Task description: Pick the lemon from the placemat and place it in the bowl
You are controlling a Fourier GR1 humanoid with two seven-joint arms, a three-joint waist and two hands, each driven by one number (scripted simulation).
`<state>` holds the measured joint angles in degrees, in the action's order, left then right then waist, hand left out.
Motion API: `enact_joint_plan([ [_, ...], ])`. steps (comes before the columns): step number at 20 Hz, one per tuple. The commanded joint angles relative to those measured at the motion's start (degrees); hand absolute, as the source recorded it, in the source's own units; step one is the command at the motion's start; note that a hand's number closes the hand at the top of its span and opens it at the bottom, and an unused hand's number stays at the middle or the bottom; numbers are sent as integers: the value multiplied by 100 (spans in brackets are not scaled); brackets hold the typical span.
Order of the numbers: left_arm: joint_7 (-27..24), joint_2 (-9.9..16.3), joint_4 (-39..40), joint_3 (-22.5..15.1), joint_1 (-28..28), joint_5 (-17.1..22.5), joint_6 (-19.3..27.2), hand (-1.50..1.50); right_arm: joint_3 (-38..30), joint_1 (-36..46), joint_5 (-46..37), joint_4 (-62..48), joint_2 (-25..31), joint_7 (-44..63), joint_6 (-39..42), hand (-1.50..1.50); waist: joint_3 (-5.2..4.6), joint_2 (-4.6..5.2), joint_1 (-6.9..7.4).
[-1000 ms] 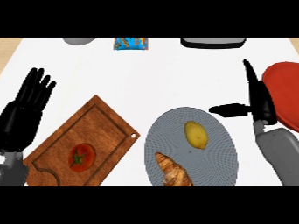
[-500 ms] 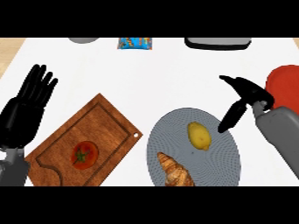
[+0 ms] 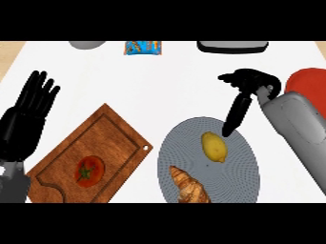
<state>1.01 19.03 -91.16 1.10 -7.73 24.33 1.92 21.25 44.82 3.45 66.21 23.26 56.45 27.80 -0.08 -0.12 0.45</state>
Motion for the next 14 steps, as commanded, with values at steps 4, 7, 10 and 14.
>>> enact_joint_plan([
  [4, 48, 33, 25, 232, 39, -29, -91, 0, 94, -398, 66, 629, -426, 1200, 22, -150, 4, -9, -69],
  [7, 7, -219, -120, 19, 151, -207, 10, 0, 62, -675, 74, 1073, -341, 1290, -26, -150, 5, -14, -77],
  [10, 54, -156, -282, 32, 372, -197, -127, 0, 365, -1230, -401, 1214, -335, 890, -350, -150, 7, -11, -61],
  [14, -62, -211, 166, 209, 25, -216, -181, 0, 349, -1433, -881, 1793, -146, 803, -472, -150, 5, 0, -83],
])
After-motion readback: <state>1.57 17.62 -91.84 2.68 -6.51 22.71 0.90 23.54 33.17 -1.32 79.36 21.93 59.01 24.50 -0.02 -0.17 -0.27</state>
